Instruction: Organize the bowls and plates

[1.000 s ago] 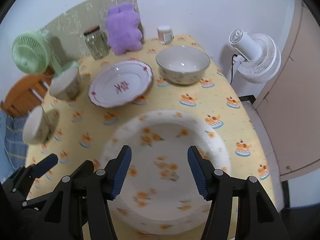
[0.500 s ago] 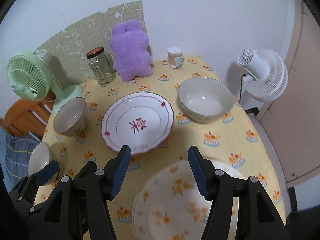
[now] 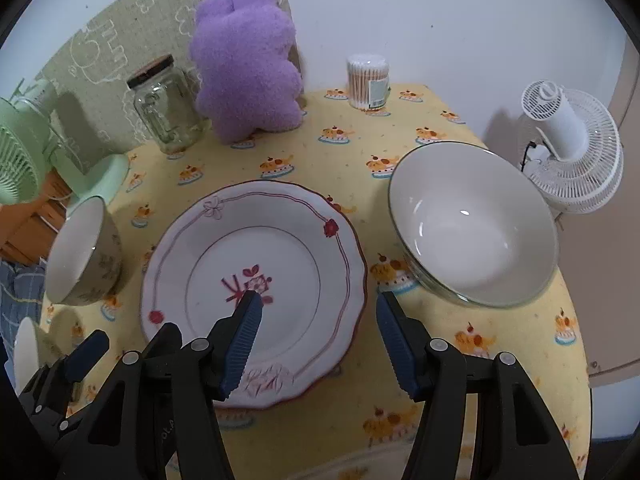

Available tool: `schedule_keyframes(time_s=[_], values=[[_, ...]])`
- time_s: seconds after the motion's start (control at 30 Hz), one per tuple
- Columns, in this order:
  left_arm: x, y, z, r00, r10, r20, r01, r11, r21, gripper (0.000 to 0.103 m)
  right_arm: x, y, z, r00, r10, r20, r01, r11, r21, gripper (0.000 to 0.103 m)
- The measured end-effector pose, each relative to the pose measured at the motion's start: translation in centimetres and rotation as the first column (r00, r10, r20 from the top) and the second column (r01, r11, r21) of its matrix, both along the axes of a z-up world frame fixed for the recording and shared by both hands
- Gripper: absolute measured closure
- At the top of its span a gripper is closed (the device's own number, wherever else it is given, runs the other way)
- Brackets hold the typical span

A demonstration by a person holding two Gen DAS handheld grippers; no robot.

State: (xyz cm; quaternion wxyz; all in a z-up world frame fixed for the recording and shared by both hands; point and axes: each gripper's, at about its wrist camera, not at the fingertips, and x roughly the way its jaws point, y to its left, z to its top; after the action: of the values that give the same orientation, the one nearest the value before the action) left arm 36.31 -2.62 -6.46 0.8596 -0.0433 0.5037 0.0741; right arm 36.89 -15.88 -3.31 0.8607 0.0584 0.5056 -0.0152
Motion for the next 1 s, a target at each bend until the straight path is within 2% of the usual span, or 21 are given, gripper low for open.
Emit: schedule_keyframes(time_s=[0.2,0.33,0.47,0.73,1.0], values=[[1.6,-0.2,-1.5,1.0,-0.014,-0.024,0.014,1.0,-0.013,0.035,2.1,0.1,-1.9,0.999,0.006,-0.043,-0.006,1.0,-0.007,0.04],[2.1,-0.7,-1.9,0.999,-0.043,-0.031,0.042,0.999,-0.032,0.04,2.5,0.0,-2.3,0.999,0.011,-0.038,-0.011,1.0,-0.005,0.042],[2.1,-1.1,-2.1,0.997,-0.074,-0.033,0.071,0.994,-0.087,0.043,2.4,-0.1,-2.2,0.999,0.016,-0.037,-0.016,1.0,0.004,0.044],[1.5,-0.7,-1.3,0.995,-0.091,-0.03,0.09,0.995,-0.044,0.045,1.9,0.4,-2.0,0.998,0.014,-0.068,-0.012,1.0,0.022,0.044],[-2.7,1.8,-0.8,0.995,-0.068,-0.07,0.068,0.998,-0.008,0.045,-1.1,2.9,-1.6,0.988,0.097,-0.117,-0.094,0.995,0.028,0.044]])
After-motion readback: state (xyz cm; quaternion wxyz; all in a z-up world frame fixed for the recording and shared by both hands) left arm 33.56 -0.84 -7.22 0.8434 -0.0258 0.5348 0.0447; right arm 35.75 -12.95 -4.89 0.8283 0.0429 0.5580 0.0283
